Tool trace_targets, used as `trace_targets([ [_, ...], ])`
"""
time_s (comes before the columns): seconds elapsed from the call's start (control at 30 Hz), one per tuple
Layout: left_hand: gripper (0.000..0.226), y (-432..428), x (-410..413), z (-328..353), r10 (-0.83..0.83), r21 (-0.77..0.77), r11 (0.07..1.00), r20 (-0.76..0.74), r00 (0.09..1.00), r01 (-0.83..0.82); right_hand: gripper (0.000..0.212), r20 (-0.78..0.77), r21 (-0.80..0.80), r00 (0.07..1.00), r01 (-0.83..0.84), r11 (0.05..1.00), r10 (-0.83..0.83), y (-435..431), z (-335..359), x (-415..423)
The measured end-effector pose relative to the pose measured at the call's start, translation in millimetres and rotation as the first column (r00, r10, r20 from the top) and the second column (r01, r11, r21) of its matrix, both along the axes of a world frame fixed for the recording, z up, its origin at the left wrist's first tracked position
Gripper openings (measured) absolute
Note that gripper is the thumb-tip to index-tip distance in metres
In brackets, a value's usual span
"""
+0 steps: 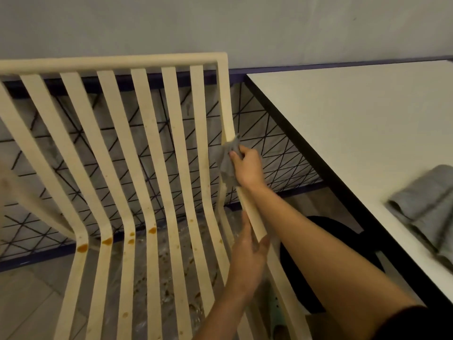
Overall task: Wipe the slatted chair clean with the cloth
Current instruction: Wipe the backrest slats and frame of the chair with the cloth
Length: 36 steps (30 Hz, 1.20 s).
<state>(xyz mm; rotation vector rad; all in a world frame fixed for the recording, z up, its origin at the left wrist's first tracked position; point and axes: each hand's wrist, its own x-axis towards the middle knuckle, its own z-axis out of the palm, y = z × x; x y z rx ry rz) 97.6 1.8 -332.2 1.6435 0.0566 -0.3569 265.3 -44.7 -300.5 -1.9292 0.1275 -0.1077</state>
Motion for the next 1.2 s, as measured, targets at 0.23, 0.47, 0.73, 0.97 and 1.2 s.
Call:
trace_targets([
  [0.23, 0.059, -1, 23, -15, -0.003, 0.006, 1.000, 0.050, 0.999, 0.003, 0.035, 0.118, 0.061, 0.993, 0.008, 0.998, -0.015, 17, 16, 58],
  [0.47, 0.067, -1, 24, -4, -0.021, 0.057, 0.998, -0.007, 1.000, 0.021, 0.028, 0.026, 0.054, 0.999, -0.020, 0.998, 0.019, -9, -17, 10],
  [0.73, 0.066, -7, -13, 2, 0.022, 0.149, 0.989, -0.033, 0.999, -0.017, 0.016, -0.090, 0.030, 0.995, -0.049, 0.998, 0.051, -43, -32, -87],
  [0.97, 0.065, -20, -78, -13, 0.009, 0.079, 0.997, -0.095, 0.995, -0.001, 0.014, -0.165, 0.008, 0.984, -0.061, 0.998, 0.061, -68, -31, -162],
  [1.2, 0.026, -28, -121, -24, -0.001, 0.150, 0.989, -0.078, 0.997, 0.013, 0.016, -0.114, 0.081, 0.991, -0.056, 0.995, 0.065, -81, -25, -230],
])
